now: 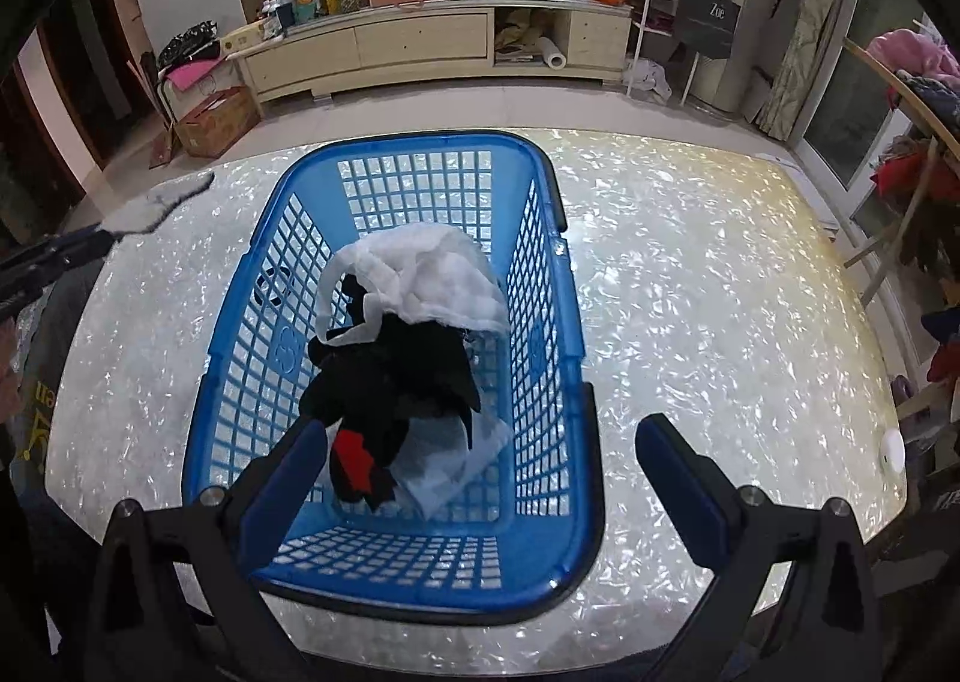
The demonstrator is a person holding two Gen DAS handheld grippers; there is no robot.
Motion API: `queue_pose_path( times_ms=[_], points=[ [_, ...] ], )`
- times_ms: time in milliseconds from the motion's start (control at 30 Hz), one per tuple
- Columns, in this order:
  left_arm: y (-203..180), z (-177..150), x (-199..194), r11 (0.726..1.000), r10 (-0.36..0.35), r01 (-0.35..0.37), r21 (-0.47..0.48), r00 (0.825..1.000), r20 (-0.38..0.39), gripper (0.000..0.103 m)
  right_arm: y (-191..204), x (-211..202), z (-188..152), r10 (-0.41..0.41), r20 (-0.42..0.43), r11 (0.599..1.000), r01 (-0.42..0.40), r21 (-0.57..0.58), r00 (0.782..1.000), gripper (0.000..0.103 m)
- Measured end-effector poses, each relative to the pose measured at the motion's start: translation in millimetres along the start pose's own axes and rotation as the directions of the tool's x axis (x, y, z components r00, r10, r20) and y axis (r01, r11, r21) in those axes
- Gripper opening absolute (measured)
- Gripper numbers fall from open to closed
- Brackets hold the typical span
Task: Organize soft objects
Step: 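Grasp the grey felt pad with the left gripper, then carry the grey felt pad into the blue basket and open the left gripper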
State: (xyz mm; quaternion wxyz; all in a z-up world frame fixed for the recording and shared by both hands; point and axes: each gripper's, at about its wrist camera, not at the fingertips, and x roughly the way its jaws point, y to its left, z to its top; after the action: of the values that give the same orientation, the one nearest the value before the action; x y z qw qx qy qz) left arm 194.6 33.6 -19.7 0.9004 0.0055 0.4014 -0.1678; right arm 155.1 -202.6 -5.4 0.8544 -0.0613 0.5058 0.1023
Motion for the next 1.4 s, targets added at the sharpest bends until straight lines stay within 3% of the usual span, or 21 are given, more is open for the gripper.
queue_pose_path(
  times_ms=[300,667,1067,1400],
  points=[
    [-64,18,1,0.996,-0.052,0.052,0.076,0.999,0.007,0.017,-9,-10,-11,0.030,0.029,0.999,-0.030,0.011,0.999,0.103],
    [-132,41,45,0.984,-0.077,0.082,0.157,0.996,-0.043,0.017,-32,-2,-20,0.082,0.036,0.996,-0.084,0.043,0.996,0.103],
    [-167,32,112,0.968,-0.087,0.126,0.215,0.980,-0.179,0.017,-51,12,-18,0.120,0.021,0.991,-0.121,0.060,0.993,0.103],
    [-174,17,140,0.962,-0.062,0.127,0.241,0.963,-0.262,0.019,-48,17,-20,0.149,0.004,0.986,-0.148,0.070,0.989,0.103]
  ],
)
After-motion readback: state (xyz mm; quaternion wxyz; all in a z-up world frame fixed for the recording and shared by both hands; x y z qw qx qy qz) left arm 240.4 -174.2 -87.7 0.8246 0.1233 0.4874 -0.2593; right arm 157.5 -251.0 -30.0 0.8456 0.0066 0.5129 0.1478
